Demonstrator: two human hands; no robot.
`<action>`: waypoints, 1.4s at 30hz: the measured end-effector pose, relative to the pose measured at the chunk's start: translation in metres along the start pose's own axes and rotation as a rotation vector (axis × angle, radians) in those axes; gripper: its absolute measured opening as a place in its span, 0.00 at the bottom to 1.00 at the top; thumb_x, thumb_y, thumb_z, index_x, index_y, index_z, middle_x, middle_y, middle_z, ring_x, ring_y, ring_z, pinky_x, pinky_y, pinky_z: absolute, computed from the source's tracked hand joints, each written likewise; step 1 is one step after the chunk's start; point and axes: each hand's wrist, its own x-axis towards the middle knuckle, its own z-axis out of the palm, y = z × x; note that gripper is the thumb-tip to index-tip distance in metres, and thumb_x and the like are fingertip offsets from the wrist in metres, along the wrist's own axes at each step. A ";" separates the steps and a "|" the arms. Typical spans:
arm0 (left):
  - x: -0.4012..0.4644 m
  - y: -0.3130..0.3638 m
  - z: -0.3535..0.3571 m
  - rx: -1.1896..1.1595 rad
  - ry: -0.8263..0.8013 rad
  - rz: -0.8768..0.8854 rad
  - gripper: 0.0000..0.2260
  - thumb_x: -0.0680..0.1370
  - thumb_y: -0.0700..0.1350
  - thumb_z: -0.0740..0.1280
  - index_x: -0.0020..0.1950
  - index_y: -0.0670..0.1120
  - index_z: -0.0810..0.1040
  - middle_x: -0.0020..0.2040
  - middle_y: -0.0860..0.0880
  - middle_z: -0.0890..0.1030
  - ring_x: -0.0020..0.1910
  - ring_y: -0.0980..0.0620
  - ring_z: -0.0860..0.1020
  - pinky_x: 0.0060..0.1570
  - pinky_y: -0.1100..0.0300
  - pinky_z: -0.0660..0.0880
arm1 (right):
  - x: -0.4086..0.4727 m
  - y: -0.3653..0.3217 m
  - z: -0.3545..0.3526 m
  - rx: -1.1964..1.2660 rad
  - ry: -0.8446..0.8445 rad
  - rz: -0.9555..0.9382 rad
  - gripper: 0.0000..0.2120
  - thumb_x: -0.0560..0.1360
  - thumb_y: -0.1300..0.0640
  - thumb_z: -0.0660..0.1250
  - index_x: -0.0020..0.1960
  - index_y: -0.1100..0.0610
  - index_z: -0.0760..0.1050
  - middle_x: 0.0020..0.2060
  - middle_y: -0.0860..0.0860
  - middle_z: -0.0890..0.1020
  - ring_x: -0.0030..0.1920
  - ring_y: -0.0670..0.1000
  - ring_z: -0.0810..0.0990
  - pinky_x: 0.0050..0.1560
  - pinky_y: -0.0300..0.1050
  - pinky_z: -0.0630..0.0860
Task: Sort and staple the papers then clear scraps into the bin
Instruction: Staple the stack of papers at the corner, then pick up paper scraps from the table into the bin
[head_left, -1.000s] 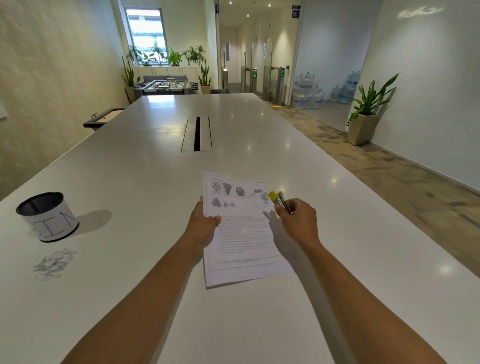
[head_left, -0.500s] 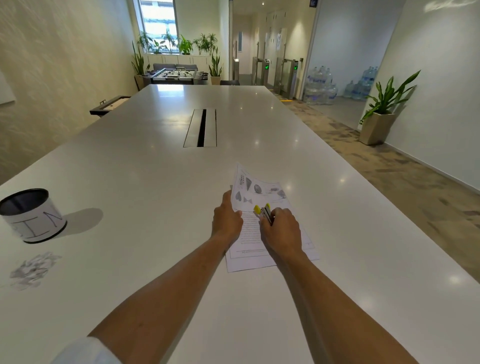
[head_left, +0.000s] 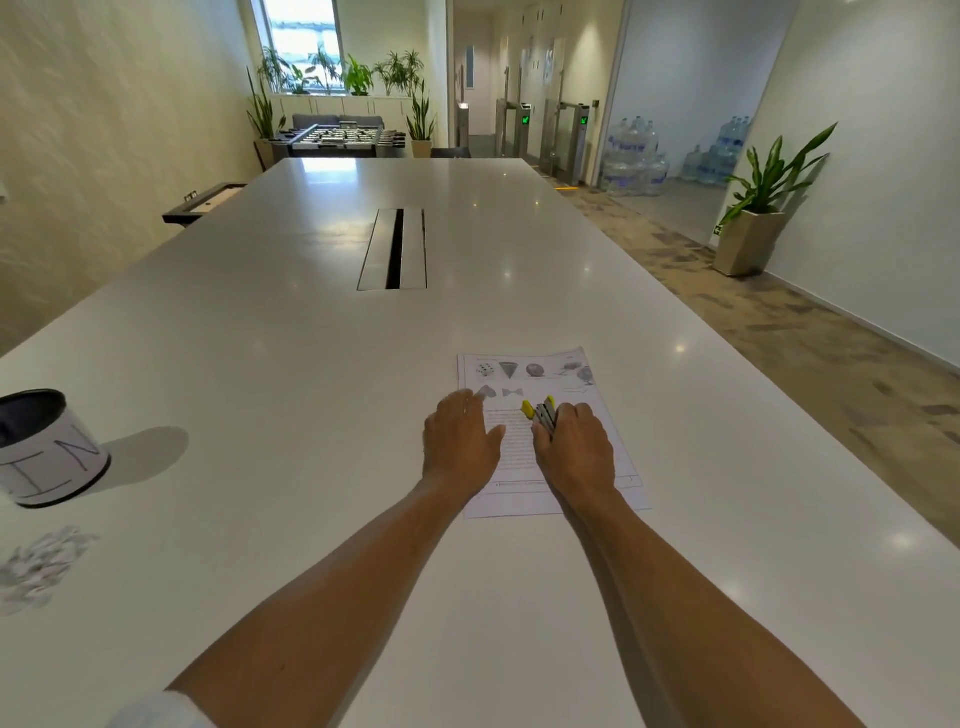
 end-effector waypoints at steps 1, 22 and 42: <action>-0.003 -0.001 0.000 0.043 -0.045 0.044 0.24 0.79 0.57 0.60 0.71 0.46 0.67 0.70 0.46 0.70 0.70 0.46 0.65 0.68 0.49 0.62 | 0.002 0.001 0.000 -0.007 0.003 -0.007 0.16 0.79 0.48 0.62 0.53 0.62 0.75 0.49 0.57 0.77 0.48 0.57 0.78 0.43 0.48 0.74; -0.012 0.013 0.005 0.162 -0.386 0.039 0.33 0.79 0.64 0.41 0.78 0.45 0.46 0.79 0.43 0.45 0.77 0.46 0.41 0.73 0.42 0.38 | 0.002 0.051 -0.015 -0.171 -0.287 -0.067 0.48 0.72 0.25 0.41 0.78 0.59 0.51 0.78 0.55 0.55 0.78 0.52 0.50 0.77 0.55 0.47; -0.070 -0.050 -0.066 0.101 -0.106 -0.039 0.40 0.76 0.70 0.43 0.77 0.43 0.53 0.78 0.44 0.54 0.78 0.48 0.47 0.75 0.46 0.45 | -0.058 -0.022 -0.025 -0.092 -0.104 -0.224 0.48 0.72 0.25 0.40 0.76 0.60 0.57 0.77 0.56 0.60 0.78 0.53 0.54 0.77 0.54 0.50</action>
